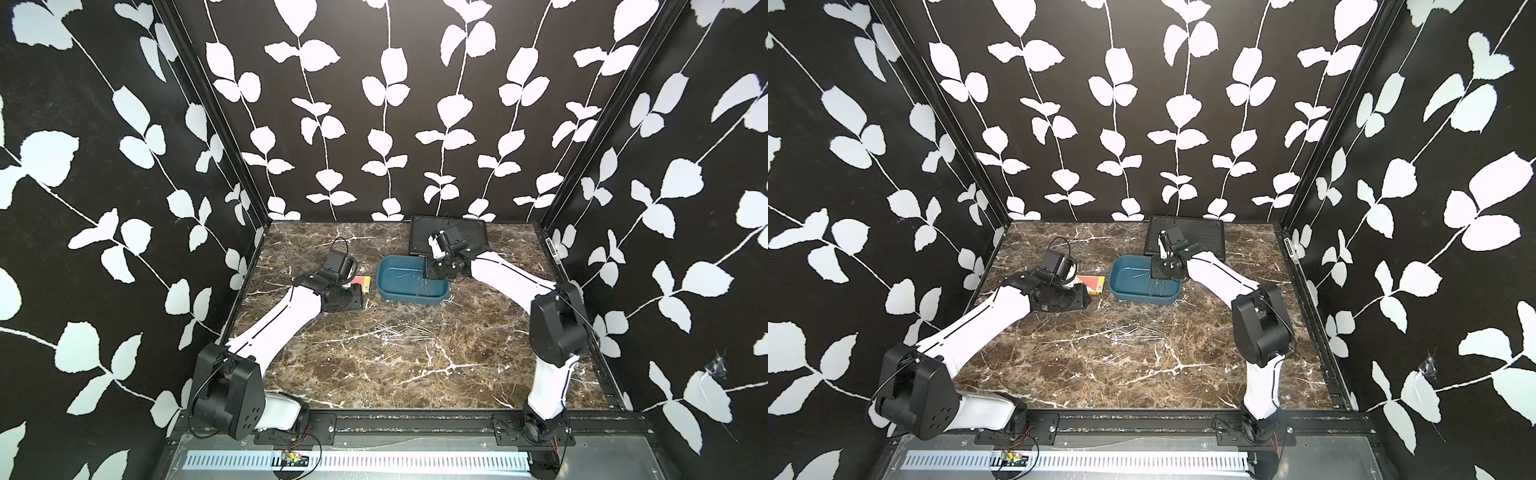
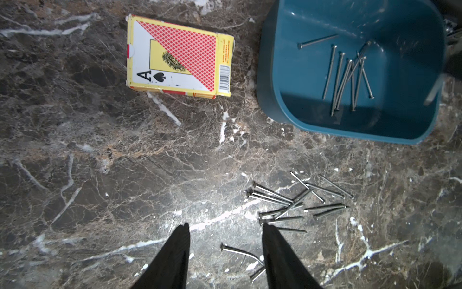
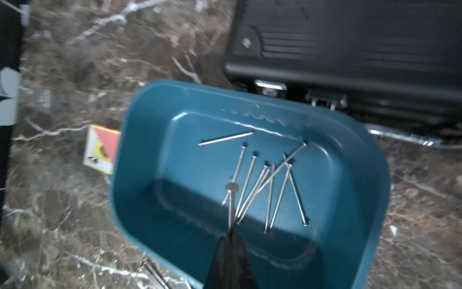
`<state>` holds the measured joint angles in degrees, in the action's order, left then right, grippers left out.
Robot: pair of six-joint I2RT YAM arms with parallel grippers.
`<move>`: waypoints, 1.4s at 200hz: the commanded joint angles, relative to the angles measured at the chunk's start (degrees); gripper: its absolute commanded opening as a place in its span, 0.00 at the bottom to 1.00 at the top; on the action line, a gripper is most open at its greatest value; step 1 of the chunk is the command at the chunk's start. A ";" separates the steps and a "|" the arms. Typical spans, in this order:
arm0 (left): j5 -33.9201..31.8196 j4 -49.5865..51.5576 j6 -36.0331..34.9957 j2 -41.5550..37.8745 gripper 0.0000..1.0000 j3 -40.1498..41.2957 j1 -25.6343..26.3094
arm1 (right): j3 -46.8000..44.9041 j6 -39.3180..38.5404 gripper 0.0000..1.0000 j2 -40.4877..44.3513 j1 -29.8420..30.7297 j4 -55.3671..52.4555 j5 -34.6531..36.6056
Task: Put the nails on the desktop into the storage box
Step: Place the nail in the storage box, then pick up the nail from the center of the board.
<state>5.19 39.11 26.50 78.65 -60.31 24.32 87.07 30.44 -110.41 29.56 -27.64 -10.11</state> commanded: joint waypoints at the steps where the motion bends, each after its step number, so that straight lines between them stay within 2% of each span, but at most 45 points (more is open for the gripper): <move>1: 1.01 2.55 -1.79 -2.78 0.49 0.69 -0.17 | 1.65 4.88 0.00 -1.10 -0.18 1.57 1.83; 37: 3.20 2.35 -3.37 -3.17 0.49 2.47 1.13 | 0.18 6.18 0.00 -3.96 -0.46 3.20 1.36; 71: 2.44 3.25 -4.41 -0.89 0.49 2.77 5.31 | -1.65 5.92 0.00 -3.67 -0.91 4.06 1.73; 98: 1.99 3.12 -6.06 0.86 0.49 3.13 9.85 | -2.76 3.61 0.26 -1.66 -1.04 4.17 1.70; 121: 2.75 2.40 -7.59 2.02 0.47 4.08 12.81 | -3.60 0.96 0.34 1.15 -1.06 4.45 0.70; 149: 3.25 0.63 -10.08 3.16 0.43 4.90 15.49 | -6.42 -1.72 0.36 7.31 -1.08 4.71 1.65; 180: 3.46 -1.47 -12.46 5.84 0.41 4.19 21.75 | -10.59 -5.67 0.39 15.07 -1.30 2.84 5.35; 212: 2.38 -1.85 -15.13 10.83 0.38 1.80 27.07 | -16.69 -6.30 0.39 21.48 -2.72 3.00 5.62; 280: 0.20 -0.14 -18.34 15.50 0.35 -0.23 29.03 | -24.52 -7.93 0.41 29.32 -3.61 5.36 5.01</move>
<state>7.16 37.45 10.87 93.60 -58.50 52.93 65.28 24.14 -84.64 26.06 -24.25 -5.56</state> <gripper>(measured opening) 0.354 0.403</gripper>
